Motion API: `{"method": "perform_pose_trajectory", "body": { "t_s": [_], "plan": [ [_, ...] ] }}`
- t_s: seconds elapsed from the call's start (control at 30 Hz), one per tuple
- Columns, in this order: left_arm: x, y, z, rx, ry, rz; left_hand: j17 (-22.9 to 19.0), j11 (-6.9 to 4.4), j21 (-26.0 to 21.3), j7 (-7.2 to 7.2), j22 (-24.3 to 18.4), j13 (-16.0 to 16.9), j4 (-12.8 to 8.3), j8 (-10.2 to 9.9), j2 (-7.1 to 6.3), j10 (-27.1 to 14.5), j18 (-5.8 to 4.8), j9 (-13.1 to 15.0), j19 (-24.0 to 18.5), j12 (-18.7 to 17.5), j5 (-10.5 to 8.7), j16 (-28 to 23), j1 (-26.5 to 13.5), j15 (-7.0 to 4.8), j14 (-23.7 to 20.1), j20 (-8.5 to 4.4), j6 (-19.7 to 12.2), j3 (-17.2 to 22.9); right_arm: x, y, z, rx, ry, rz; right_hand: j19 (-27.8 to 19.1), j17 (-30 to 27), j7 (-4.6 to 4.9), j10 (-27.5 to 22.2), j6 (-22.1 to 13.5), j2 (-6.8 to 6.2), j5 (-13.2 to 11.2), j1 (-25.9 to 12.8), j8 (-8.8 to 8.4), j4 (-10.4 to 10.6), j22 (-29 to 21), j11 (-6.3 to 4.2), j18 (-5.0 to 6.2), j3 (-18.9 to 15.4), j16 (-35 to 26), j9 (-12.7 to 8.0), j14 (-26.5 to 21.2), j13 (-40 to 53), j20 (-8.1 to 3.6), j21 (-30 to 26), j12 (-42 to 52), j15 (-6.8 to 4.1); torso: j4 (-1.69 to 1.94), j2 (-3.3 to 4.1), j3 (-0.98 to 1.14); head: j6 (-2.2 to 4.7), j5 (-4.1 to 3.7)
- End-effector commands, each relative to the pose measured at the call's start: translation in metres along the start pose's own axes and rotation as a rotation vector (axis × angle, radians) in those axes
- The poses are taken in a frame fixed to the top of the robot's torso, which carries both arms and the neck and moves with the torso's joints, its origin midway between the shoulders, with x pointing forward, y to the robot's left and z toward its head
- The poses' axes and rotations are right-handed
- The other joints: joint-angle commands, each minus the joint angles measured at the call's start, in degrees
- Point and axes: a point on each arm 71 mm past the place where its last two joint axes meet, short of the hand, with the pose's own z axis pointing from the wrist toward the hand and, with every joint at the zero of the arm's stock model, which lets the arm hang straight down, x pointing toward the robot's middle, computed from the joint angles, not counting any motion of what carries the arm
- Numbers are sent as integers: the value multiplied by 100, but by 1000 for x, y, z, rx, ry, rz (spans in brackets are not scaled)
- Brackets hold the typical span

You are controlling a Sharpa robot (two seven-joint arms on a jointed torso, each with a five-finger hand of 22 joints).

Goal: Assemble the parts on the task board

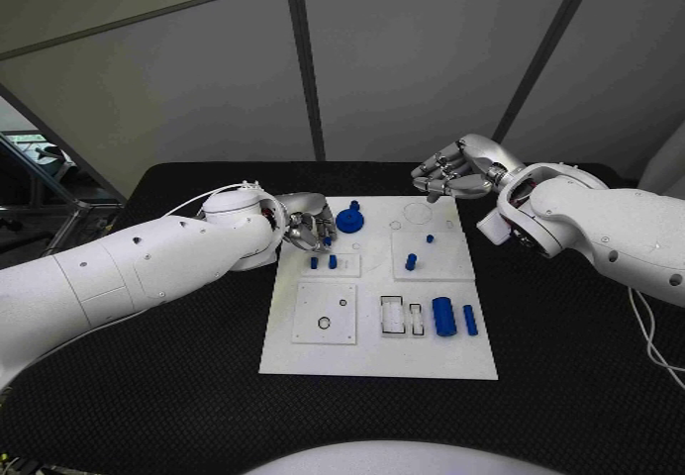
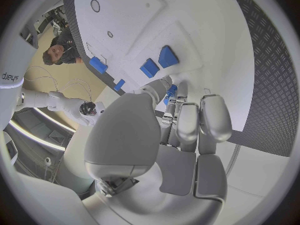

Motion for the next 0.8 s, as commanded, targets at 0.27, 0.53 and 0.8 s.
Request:
{"method": "perform_pose_trajectory", "body": {
  "t_s": [0.27, 0.53, 0.8],
  "plan": [
    [-1, 11, -3, -37, -3, -6, -21, 22, -45, -26, 3, -3, -9, -136, -14, -114, -659, -58, -10, -70, 6, 9, -10, 25, -18, 42, -193, -101, -1, 1, 0, -9, 5, -1, 40, -7, -5, -34, -33, 40, 35, -7, 13, -7, -8, -6, 61, 33, -24, 5, 36, -9, 13, -27, -3, -16, -3, -1, -2, 25, 22],
    [-4, 17, -6, -45, -28, -9, -10, 24, -34, -22, 12, -5, -16, -150, 0, -129, -662, -66, -4, -78, 10, 20, 10, 27, -12, 44, -210, -103, -1, 1, 0, -9, 5, -1, 40, -7, -5, -34, -33, 40, 35, -7, 13, -7, -8, -6, 61, 33, -24, 5, 36, -9, 13, -27, -3, -16, -2, 1, -1, 32, 21],
    [-12, 22, -11, -25, -96, -27, 12, 0, -42, 44, 16, 39, -36, -43, 107, 27, -659, -39, -1, 15, 14, 52, 91, 10, 3, 36, 10, -52, -2, 0, 0, -4, 4, -5, 40, -8, -3, -37, -35, 37, 35, -10, 12, -7, -9, -5, 60, 37, -26, 5, 33, -12, 13, -30, -4, -15, 2, 3, -2, 29, 13]
  ]
}}
